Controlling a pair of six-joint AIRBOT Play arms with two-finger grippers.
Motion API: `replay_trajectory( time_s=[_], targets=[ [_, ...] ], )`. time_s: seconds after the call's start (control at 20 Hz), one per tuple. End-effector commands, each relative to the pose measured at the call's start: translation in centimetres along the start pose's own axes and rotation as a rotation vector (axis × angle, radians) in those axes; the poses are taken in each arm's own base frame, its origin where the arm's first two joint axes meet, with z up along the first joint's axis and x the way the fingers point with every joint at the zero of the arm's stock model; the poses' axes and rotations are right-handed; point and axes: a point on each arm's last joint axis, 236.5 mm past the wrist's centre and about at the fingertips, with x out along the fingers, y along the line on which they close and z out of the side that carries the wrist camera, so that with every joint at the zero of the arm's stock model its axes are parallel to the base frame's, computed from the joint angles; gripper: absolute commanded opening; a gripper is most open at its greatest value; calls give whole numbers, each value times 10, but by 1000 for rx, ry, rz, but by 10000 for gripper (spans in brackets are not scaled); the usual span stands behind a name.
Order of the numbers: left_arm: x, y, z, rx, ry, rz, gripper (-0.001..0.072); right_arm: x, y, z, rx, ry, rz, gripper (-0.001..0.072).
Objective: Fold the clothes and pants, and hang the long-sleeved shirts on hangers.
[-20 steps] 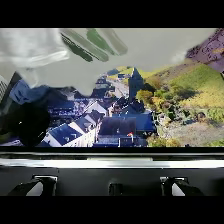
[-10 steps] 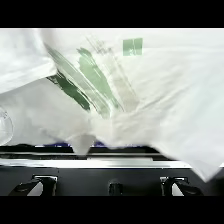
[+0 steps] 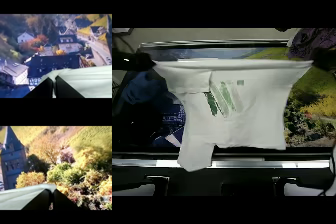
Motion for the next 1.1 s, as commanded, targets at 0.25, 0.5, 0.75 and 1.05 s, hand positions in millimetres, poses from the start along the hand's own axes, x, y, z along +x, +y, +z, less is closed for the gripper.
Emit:
replay_trajectory(
  time_s=[0.25, 0.5, 0.75, 1.05],
  targets=[
    [193, 58, -83, -73, 205, 38, 16, 206, -28, -100, 71, 375, -20, 22],
    [198, 61, -95, -76, 243, 40, 15, 210, -26, -114, 94, 428, -14, 22],
    [182, 51, -140, -80, 449, 9, 16, 199, -25, -136, 95, 533, -17, 22],
    [150, 39, -188, -99, 696, -27, 15, 189, -20, -161, 104, 650, -1, 22]
  ],
)
